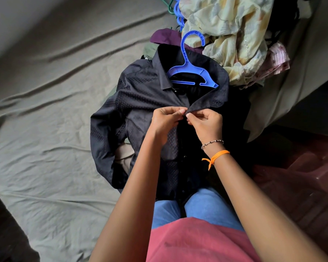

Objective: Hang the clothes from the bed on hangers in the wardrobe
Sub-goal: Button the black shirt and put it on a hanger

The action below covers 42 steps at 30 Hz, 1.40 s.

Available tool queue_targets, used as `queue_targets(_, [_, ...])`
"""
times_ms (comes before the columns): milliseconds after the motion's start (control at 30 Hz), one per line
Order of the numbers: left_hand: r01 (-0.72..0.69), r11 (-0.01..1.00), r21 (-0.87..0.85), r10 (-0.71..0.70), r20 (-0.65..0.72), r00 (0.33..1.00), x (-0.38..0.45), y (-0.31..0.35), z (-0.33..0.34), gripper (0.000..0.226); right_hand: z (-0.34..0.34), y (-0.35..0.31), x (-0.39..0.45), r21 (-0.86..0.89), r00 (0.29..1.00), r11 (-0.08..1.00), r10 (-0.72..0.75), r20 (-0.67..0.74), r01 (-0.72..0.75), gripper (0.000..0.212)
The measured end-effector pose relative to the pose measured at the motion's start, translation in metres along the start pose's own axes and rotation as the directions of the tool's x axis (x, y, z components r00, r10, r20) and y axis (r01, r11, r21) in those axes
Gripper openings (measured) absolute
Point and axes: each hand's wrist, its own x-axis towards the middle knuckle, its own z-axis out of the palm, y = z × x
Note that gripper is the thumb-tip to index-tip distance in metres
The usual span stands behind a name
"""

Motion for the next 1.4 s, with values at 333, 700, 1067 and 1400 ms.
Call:
queue_targets(333, [-0.123, 0.979, 0.161, 0.100, 0.146, 0.984, 0.009, 0.005, -0.007, 0.019, -0.011, 0.006, 0.009, 0.043, 0.974, 0.998, -0.045, 0.224, 0.036, 0.007])
queue_targets(700, [0.028, 0.984, 0.178, -0.013, -0.087, 0.996, 0.021, -0.007, -0.007, 0.011, -0.009, 0.014, 0.009, 0.238, 0.976, 0.958, 0.114, 0.185, -0.157, 0.010])
queue_targets(1067, [-0.112, 0.941, 0.318, 0.259, -0.469, 0.844, 0.052, 0.010, 0.027, 0.009, -0.011, -0.004, 0.028, 0.381, 0.969, 0.914, 0.204, -0.136, -0.139, 0.019])
queue_targets(1400, [-0.034, 0.932, 0.361, 0.261, -0.602, 0.755, 0.062, 0.017, 0.046, 0.010, 0.010, -0.012, 0.047, 0.152, 0.979, 0.984, 0.116, -0.168, -0.091, 0.014])
